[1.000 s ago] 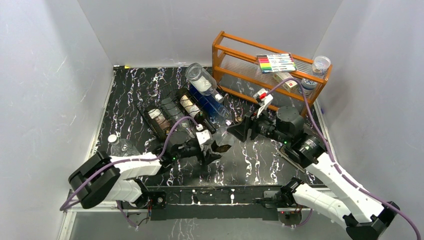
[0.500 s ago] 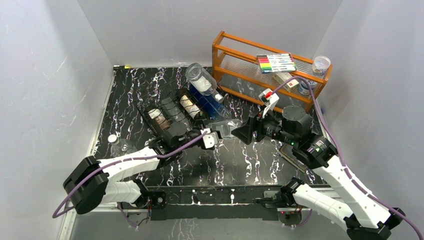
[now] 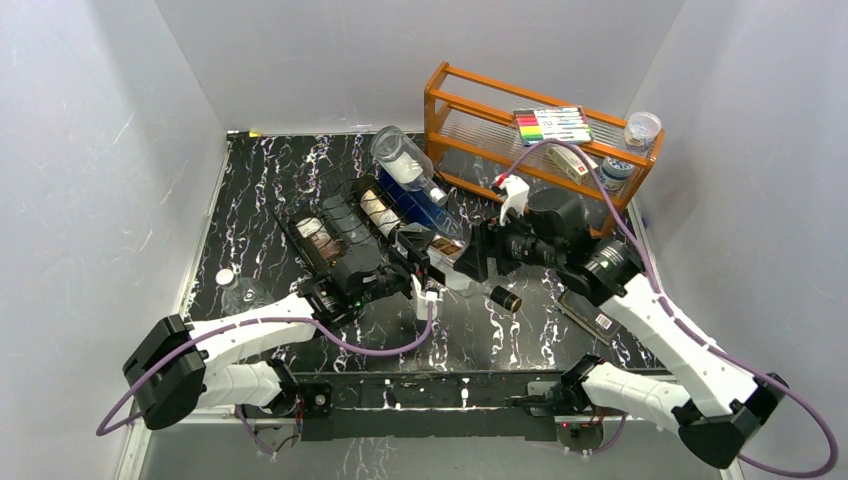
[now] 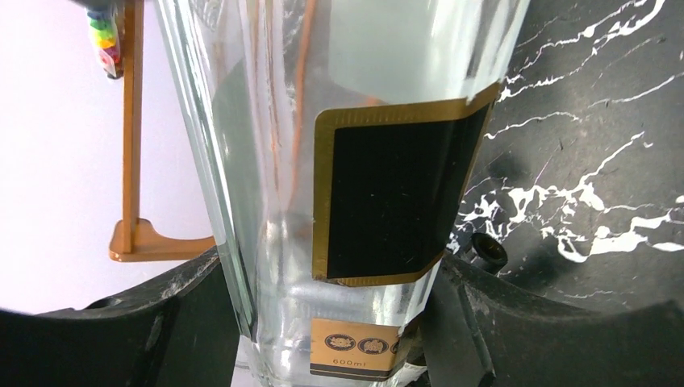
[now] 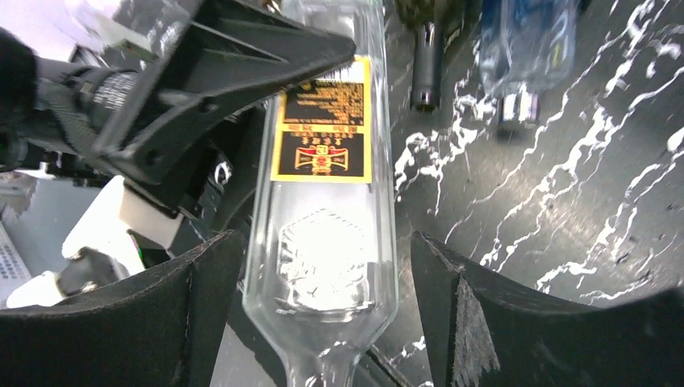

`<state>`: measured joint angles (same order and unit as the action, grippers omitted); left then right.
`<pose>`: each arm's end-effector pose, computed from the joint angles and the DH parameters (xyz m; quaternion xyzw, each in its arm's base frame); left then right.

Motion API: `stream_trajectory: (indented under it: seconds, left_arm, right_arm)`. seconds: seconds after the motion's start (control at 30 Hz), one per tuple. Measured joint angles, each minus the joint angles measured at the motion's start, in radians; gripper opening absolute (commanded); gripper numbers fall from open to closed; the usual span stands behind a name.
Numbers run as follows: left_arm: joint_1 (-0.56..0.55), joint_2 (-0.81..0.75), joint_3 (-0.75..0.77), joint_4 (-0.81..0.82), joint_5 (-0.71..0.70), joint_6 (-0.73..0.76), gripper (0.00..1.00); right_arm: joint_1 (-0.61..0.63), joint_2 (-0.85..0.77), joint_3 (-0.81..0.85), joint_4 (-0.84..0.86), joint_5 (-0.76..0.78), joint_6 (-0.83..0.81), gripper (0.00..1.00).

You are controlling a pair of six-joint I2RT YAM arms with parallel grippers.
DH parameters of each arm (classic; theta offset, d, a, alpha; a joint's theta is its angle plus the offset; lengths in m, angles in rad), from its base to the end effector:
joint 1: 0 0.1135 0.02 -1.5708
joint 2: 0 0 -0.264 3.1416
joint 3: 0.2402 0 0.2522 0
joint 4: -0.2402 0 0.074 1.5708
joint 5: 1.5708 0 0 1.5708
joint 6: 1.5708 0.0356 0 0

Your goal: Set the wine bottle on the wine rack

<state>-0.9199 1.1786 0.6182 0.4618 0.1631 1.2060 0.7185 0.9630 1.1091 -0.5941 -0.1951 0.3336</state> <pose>0.1572 -0.2160 0.2673 0.6720 0.3114 0.0356 0.6709 0.1468 0.1375 0.3781 -0.2120 0.8170 0.3373 0.4168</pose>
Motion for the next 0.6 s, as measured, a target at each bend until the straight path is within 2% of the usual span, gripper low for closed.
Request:
stream_trajectory:
  seconds: [0.37, 0.6]
  left_arm:
    - [-0.014, 0.0, 0.0, -0.026, -0.05, 0.167, 0.19]
    - [-0.019, 0.003, 0.0, -0.02, -0.094, 0.18, 0.22]
  right_arm:
    - [0.0, 0.132, -0.001, -0.034, -0.125, -0.022, 0.83]
    - [0.0, 0.139, -0.06, -0.007, -0.152, 0.0, 0.9]
